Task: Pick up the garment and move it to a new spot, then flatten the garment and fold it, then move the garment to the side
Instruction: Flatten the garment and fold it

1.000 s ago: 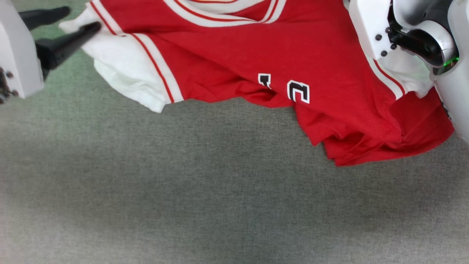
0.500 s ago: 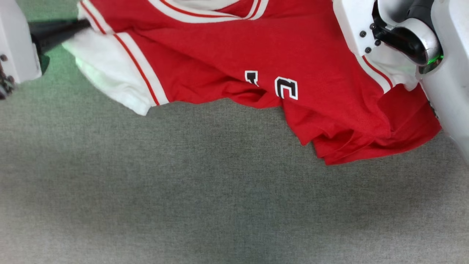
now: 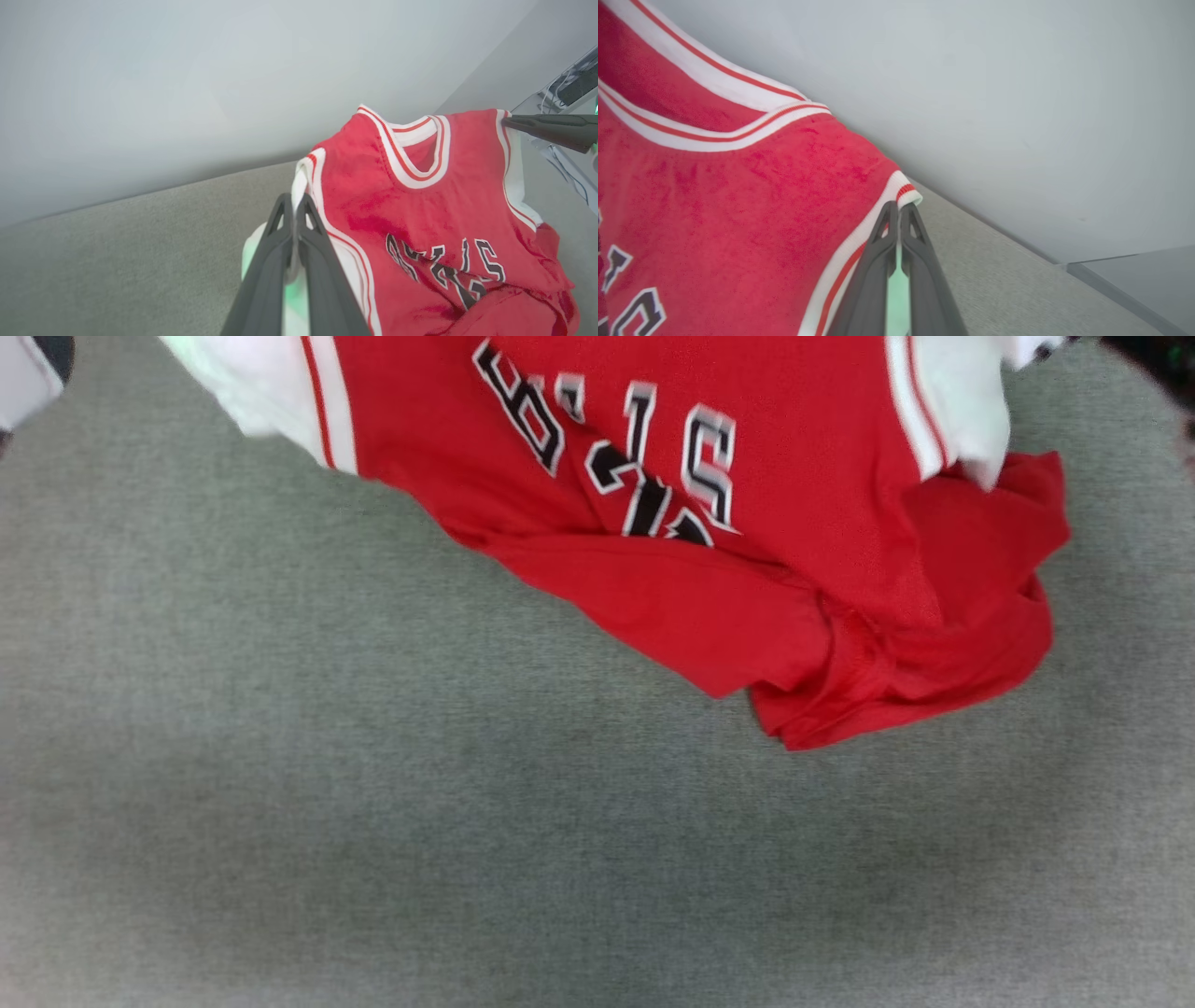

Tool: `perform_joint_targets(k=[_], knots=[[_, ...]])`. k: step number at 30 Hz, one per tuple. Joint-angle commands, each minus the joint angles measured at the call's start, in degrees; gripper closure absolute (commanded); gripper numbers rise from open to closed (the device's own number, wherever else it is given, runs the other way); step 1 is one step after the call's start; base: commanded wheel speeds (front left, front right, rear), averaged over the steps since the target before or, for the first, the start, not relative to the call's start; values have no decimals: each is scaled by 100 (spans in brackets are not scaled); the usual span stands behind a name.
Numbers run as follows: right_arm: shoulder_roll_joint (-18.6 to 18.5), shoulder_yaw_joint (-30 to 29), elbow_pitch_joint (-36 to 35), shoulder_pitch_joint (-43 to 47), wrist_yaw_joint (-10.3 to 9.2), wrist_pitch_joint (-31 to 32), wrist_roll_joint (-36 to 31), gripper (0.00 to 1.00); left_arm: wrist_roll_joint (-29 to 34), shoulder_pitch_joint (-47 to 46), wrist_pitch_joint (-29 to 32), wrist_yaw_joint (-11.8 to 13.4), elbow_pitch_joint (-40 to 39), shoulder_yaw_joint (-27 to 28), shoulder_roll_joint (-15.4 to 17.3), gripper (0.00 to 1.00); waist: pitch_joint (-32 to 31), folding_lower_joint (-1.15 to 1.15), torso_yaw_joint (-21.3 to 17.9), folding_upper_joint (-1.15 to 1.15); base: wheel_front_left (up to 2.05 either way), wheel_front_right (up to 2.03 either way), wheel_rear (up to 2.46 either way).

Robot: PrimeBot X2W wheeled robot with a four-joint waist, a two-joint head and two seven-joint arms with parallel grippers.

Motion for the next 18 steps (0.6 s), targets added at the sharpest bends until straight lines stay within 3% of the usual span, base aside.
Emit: perform_joint_targets(k=[1, 7, 13, 18], knots=[[0, -62, 9, -36, -10, -69, -66, 100, 13, -51, -82, 3, 43, 28, -58, 100, -19, 0, -74, 0, 0, 0, 0], [383, -948, 158, -515, -10, -671, -1207, 100, 268, -775, -784, 6, 822, 312, -276, 100, 241, 0, -287, 0, 0, 0, 0], [1079, -2452, 247, -1449, -13, -1711, -2803, 100, 445, -1896, -1836, 7, 1664, 823, -699, 100, 312, 0, -397, 0, 0, 0, 0], [1439, -3229, 487, -1978, -16, -2466, -3604, 100, 161, -2344, -2243, 8, 1840, 1108, -946, 100, 119, 0, -397, 0, 0, 0, 0]])
